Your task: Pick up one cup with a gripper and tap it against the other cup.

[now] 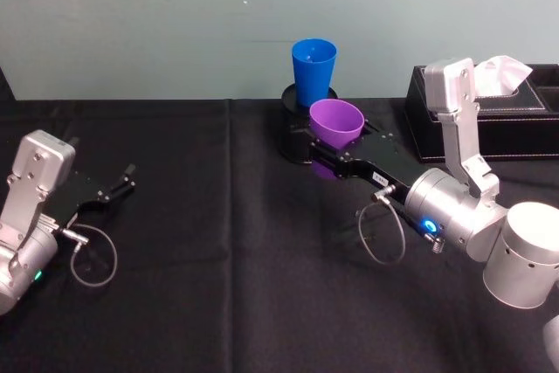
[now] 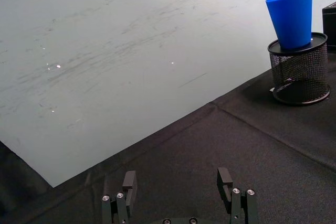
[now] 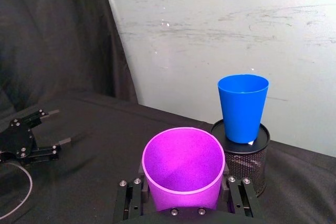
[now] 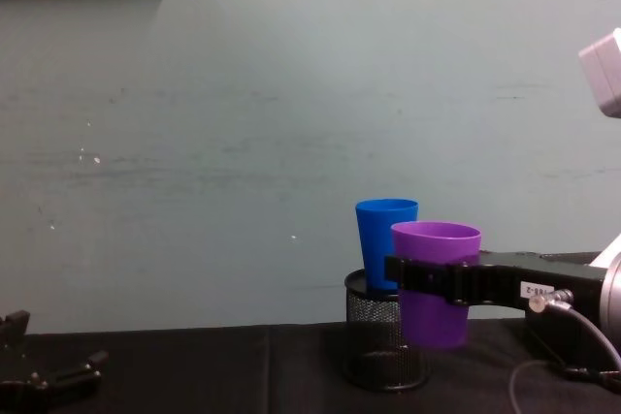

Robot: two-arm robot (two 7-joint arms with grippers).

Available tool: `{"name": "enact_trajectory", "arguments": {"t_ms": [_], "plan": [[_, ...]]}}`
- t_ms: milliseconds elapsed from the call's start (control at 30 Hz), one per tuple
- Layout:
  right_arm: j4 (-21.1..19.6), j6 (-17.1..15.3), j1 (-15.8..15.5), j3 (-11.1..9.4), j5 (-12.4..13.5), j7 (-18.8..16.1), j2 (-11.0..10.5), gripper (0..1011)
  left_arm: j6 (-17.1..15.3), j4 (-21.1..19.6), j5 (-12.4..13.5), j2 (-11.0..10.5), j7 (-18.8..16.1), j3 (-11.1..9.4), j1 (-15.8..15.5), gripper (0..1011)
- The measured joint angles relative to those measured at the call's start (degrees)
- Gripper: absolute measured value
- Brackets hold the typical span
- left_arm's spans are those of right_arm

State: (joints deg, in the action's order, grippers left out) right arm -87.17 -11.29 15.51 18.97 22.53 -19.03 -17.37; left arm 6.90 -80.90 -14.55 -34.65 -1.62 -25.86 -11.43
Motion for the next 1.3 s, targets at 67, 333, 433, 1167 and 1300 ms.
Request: {"name": "enact_trajectory", "arguments": {"t_ms": [67,333,433,1167,1300], "plan": [[0.0,0.0,0.0,0.0,0.0,0.0,0.0,731,0.0,0.0,0.0,0.0,0.0,0.0,0.0,1000],[0.0,0.0,0.0,0.0,0.0,0.0,0.0,731,0.0,0.0,0.0,0.0,0.0,0.0,0.0,1000],[0.0,0.0,0.0,0.0,0.0,0.0,0.0,731,0.0,0.0,0.0,0.0,0.0,0.0,0.0,1000],[0.0,0.0,0.0,0.0,0.0,0.0,0.0,731,0.0,0.0,0.0,0.0,0.0,0.0,0.0,1000],[0.0,0.0,0.0,0.0,0.0,0.0,0.0,731,0.0,0.0,0.0,0.0,0.0,0.0,0.0,1000]]}}
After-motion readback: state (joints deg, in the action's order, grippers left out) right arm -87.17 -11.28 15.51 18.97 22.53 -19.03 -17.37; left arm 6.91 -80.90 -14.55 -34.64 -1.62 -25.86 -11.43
